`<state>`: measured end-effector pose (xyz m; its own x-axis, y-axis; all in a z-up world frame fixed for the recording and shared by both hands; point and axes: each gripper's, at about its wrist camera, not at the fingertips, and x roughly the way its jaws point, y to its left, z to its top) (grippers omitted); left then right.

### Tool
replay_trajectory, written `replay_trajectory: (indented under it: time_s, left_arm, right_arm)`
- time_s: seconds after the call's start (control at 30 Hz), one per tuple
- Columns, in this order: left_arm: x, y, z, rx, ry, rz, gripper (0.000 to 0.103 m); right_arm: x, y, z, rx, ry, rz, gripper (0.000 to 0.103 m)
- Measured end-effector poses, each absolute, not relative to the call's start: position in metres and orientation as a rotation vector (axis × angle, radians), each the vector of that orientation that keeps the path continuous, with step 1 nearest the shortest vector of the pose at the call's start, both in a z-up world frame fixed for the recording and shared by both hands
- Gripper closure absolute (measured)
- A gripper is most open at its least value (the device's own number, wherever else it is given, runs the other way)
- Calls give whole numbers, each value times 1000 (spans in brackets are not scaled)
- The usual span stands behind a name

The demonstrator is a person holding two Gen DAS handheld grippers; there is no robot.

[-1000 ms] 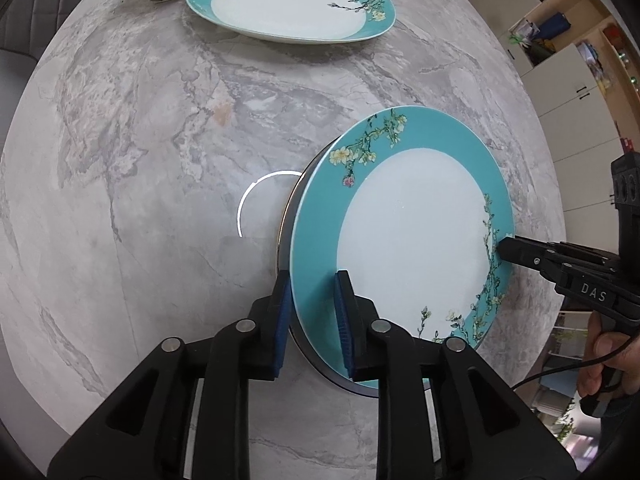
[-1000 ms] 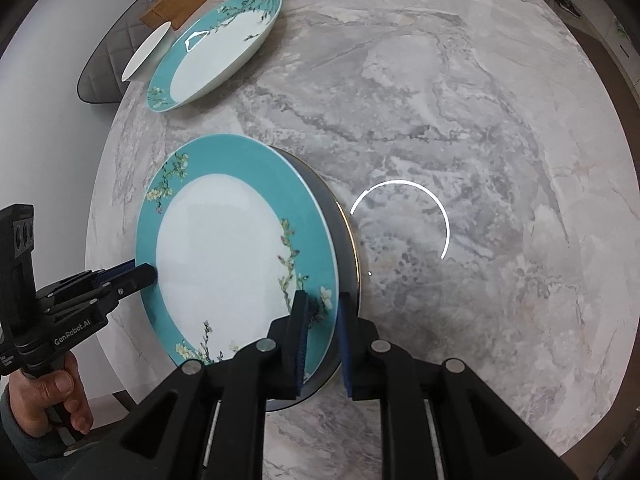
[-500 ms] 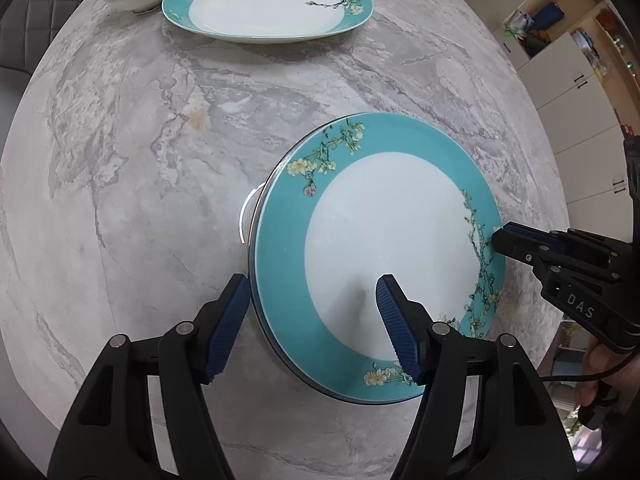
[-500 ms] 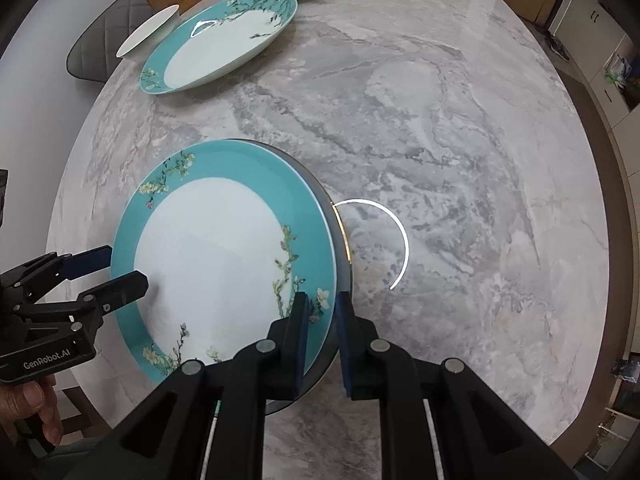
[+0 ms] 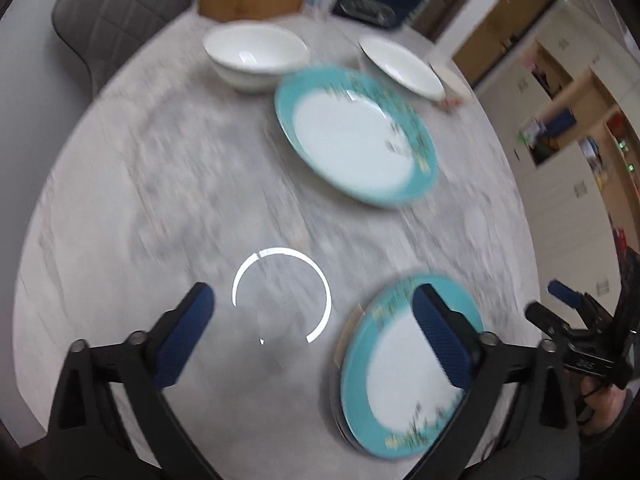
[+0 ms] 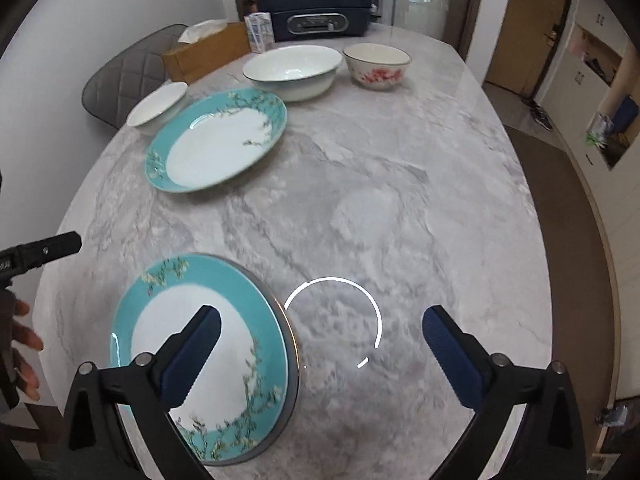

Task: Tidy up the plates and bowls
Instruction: 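Reach the right gripper to the second teal floral plate and grasp its rim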

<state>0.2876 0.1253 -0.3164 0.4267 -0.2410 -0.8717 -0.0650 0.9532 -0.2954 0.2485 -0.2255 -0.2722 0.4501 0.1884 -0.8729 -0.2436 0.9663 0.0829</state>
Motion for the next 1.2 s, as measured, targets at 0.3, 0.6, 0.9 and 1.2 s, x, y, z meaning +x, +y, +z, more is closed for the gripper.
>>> replay_trajectory:
  time_s: [0.3, 0.6, 0.9, 1.2]
  left_arm:
    - [405, 138, -313, -230, 1142, -44, 0]
    - [461, 133, -360, -220, 1243, -25, 1]
    - [472, 122, -388, -242, 1295, -56, 31]
    - [480, 125, -397, -291, 1306, -88, 77]
  right_arm:
    - [409, -216, -278, 125, 1171, 430, 2]
    - [493, -179, -325, 101, 1308, 467, 12]
    - [500, -157, -342, 77, 1305, 547, 50]
    - [499, -145, -341, -57, 1288, 535, 66]
